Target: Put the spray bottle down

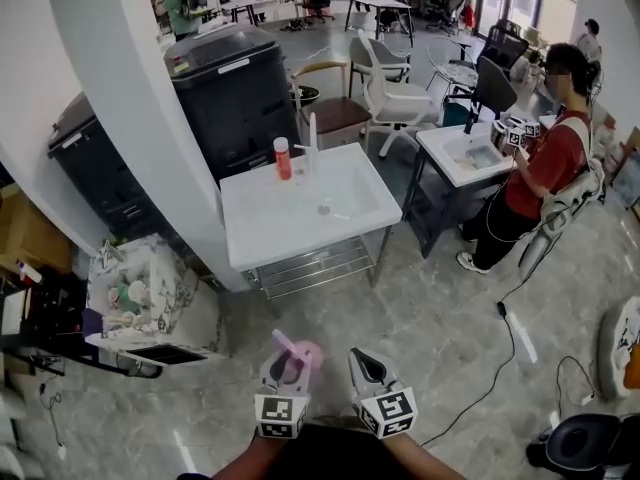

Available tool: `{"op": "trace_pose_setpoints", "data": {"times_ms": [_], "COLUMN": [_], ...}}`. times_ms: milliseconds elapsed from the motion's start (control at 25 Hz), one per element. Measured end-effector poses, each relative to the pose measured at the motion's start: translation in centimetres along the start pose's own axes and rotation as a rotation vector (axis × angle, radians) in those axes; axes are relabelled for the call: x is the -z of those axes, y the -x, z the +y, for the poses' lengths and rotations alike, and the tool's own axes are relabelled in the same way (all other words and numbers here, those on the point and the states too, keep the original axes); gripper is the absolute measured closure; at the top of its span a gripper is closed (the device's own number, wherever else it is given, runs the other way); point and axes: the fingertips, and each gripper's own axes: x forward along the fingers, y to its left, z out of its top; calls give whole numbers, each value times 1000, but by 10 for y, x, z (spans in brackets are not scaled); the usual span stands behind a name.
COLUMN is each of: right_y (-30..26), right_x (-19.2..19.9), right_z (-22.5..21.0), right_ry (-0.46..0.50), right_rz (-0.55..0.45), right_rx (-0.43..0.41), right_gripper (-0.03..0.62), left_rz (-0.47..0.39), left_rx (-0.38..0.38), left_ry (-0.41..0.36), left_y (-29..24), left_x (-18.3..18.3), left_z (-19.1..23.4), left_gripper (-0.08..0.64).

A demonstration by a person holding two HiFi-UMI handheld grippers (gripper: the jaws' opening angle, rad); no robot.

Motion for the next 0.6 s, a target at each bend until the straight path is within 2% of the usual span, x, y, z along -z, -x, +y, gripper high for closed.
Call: {"op": "trace_pose_setpoints", "data": {"times_ms": [160, 320, 600], "right_y": [-1, -15, -59], "right_x": [8, 15, 2], "right_z": [-20, -37, -79], "right_ry": [-21, -37, -40], "right_rz": [12, 30, 40], "right_rx": [-4, -14, 27], "right_gripper": [595, 594, 594], "left_rz": [2, -33, -13], "left_rx": [-7, 7, 83], "left_ry": [-8, 7, -19], "left_y": [-19, -42, -110], "left_x": [-9, -17, -25], "left_z": [-8, -9, -2], "left_gripper": [410, 408, 410]}}
